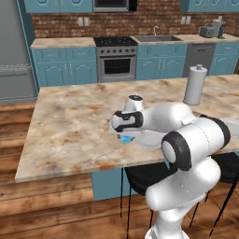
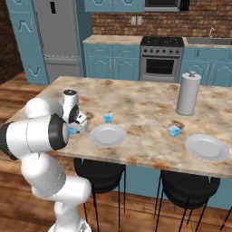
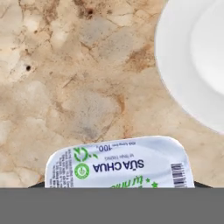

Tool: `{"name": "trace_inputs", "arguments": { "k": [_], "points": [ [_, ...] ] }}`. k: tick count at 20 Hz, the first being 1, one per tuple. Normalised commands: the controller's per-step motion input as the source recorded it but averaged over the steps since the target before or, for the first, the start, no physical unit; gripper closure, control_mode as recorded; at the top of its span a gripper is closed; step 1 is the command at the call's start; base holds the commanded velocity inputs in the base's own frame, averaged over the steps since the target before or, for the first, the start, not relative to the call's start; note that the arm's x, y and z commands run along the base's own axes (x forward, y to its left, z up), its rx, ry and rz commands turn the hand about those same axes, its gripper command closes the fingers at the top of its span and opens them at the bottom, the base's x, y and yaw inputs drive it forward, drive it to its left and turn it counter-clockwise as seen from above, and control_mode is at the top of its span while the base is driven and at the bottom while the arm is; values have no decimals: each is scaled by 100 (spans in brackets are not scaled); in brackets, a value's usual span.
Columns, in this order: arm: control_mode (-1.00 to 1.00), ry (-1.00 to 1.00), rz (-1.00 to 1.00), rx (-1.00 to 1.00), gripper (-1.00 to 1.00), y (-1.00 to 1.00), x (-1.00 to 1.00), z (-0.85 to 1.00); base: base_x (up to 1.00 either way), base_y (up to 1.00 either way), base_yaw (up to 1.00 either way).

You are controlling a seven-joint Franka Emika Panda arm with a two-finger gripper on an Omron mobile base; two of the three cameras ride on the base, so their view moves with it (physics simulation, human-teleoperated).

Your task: Place two yogurt containers on each plate.

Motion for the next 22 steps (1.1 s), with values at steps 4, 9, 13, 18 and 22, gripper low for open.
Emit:
{"name": "trace_inputs", "arguments": {
  "k": [4, 9, 13, 18, 22],
  "points": [
    [-100, 0, 0, 12, 100, -88, 40, 41, 0, 0, 0],
    [-100, 3, 0, 7, 100, -84, 60, 1, 0, 0, 0],
    [-100, 0, 0, -1, 100, -74, 26, -3, 0, 0, 0],
    [-100, 0, 0, -5, 100, -57, 30, -9, 0, 0, 0],
    [-100, 2, 0, -8, 100, -31, 32, -20, 0, 0, 0]
  ]
}}
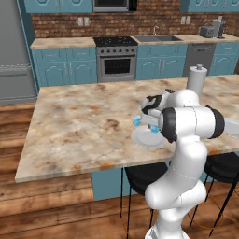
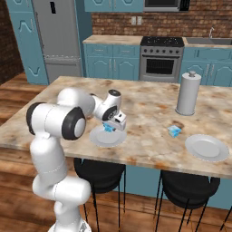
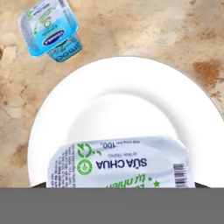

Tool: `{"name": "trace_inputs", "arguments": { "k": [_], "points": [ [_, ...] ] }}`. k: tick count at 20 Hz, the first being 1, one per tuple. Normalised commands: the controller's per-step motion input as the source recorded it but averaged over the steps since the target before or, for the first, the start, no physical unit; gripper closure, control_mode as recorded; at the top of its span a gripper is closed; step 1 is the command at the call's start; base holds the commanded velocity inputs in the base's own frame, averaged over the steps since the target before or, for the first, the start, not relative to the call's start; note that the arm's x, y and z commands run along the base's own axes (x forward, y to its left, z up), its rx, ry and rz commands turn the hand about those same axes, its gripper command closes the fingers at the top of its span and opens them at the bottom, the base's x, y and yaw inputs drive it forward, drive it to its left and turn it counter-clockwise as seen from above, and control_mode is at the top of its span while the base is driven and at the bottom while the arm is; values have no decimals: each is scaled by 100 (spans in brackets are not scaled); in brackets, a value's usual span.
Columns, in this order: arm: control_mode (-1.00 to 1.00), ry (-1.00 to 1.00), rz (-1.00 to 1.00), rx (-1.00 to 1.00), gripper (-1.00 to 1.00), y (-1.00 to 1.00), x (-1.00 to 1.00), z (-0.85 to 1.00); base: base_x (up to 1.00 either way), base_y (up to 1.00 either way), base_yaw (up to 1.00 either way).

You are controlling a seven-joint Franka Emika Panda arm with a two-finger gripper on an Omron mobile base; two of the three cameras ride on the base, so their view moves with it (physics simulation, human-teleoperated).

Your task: Place two yogurt containers on each plate.

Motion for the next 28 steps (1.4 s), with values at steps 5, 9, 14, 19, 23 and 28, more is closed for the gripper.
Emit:
{"name": "trace_inputs", "arguments": {
  "k": [5, 9, 14, 19, 23, 28],
  "points": [
    [-100, 4, 0, -8, 100, -10, 5, -38, 0, 0, 0],
    [-100, 0, 0, -7, 100, -8, 0, -48, 0, 0, 0],
    [-100, 0, 0, -7, 100, -14, 2, -31, 0, 0, 0],
    [-100, 0, 0, -1, 100, -14, 7, -11, 0, 0, 0],
    [-100, 0, 0, 0, -100, 0, 0, -4, 0, 0, 0],
    [-100, -1, -1, 0, -100, -2, -4, 7, 0, 0, 0]
  ]
}}
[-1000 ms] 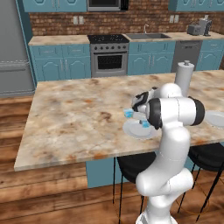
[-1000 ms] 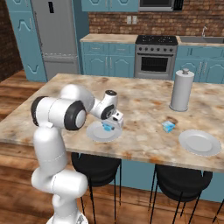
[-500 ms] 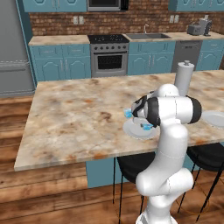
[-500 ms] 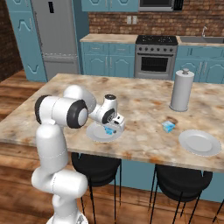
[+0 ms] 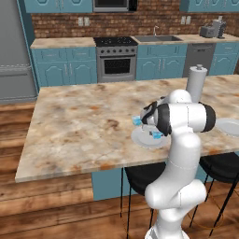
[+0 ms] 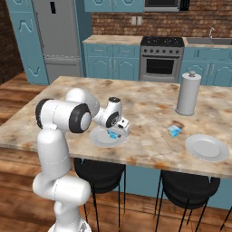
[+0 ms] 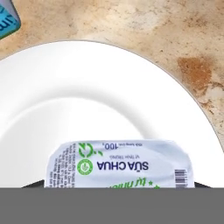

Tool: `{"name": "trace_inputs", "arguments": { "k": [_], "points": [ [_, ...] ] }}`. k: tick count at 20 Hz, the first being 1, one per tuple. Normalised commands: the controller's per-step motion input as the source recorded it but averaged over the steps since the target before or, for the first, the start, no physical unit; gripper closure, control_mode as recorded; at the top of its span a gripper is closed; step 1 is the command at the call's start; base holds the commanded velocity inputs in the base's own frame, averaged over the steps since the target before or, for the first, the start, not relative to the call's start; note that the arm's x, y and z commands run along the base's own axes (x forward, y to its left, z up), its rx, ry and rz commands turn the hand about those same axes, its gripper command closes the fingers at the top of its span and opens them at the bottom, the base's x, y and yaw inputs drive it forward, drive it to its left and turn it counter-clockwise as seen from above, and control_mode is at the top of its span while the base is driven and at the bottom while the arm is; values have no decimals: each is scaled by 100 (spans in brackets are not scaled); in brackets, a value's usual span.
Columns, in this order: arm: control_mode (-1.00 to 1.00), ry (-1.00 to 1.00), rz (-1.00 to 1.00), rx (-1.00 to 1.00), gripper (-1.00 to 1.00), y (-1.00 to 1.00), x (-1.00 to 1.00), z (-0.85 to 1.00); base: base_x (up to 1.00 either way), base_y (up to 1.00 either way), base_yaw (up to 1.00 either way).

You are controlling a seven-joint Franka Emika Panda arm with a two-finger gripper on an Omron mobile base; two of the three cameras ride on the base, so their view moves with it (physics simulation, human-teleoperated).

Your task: Place two yogurt containers on each plate.

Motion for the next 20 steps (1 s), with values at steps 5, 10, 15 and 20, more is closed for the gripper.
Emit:
{"name": "trace_inputs", "arguments": {
  "k": [5, 10, 15, 20],
  "points": [
    [-100, 0, 0, 0, -100, -1, -7, 13, 0, 0, 0],
    [-100, 1, 0, -1, -100, 0, -4, 14, 0, 0, 0],
    [-100, -3, 0, 0, -100, -11, -40, 67, 0, 0, 0],
    [-100, -18, 0, 0, -100, -8, -57, 91, 0, 0, 0]
  ]
}}
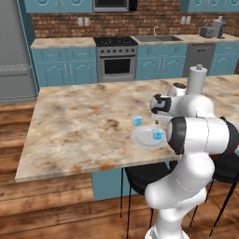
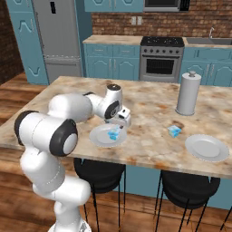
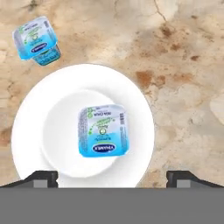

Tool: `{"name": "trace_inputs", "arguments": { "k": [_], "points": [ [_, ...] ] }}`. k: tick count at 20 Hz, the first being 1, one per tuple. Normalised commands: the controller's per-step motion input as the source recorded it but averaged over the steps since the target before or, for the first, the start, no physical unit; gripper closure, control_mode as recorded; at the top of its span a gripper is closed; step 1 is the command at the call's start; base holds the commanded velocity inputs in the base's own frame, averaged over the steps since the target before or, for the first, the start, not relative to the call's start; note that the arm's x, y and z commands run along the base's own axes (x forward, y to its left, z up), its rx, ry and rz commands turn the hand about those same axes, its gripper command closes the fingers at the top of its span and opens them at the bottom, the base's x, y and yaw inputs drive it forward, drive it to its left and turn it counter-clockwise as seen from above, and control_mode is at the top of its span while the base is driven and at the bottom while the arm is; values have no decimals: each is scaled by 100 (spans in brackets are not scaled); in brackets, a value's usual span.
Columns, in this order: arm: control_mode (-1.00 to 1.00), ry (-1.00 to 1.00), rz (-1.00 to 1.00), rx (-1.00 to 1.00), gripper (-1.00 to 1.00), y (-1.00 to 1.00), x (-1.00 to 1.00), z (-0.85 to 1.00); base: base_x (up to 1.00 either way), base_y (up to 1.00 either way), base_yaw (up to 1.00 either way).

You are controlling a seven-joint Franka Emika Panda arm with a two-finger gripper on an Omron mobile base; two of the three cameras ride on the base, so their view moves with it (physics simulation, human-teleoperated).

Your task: Place two yogurt containers on each plate.

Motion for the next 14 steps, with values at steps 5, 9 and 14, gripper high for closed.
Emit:
{"name": "trace_inputs", "arguments": {
  "k": [5, 9, 14],
  "points": [
    [-100, -17, 0, 0, -100, 0, -51, 84, 0, 0, 0],
    [100, -4, 0, 0, -100, 1, 0, 16, 59, 2, 0],
    [100, 0, 0, 0, -100, 0, 0, 0, 100, 0, 0]
  ]
}}
